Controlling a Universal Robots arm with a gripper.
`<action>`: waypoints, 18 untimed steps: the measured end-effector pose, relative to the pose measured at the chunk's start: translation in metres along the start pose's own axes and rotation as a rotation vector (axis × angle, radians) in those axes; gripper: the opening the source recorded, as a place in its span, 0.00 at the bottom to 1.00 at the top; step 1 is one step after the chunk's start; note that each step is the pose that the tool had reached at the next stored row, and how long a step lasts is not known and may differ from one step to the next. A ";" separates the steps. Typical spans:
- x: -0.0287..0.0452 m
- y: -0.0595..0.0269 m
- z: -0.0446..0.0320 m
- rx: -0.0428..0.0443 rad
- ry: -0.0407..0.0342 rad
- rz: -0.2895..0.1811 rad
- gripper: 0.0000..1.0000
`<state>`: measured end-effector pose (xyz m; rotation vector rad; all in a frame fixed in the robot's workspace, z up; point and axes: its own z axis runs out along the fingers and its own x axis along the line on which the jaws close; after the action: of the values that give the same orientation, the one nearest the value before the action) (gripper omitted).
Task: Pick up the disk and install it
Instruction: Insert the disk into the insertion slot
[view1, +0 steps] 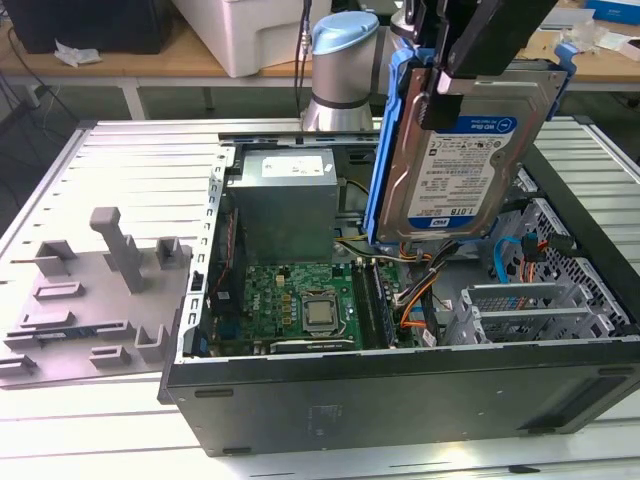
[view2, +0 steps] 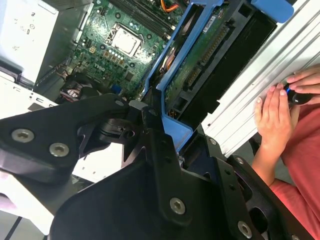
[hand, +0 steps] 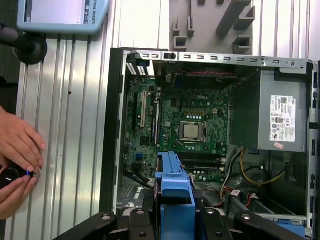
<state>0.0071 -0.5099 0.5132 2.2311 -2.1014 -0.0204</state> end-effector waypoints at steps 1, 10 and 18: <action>0.0002 -0.0015 -0.0001 0.0000 0.0001 0.000 0.37; 0.0029 -0.0154 -0.0009 0.0005 0.0000 0.000 0.37; 0.0072 -0.0291 -0.0016 0.0113 0.0007 0.000 0.37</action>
<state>0.0366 -0.5152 0.5132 2.2366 -2.1070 -0.0078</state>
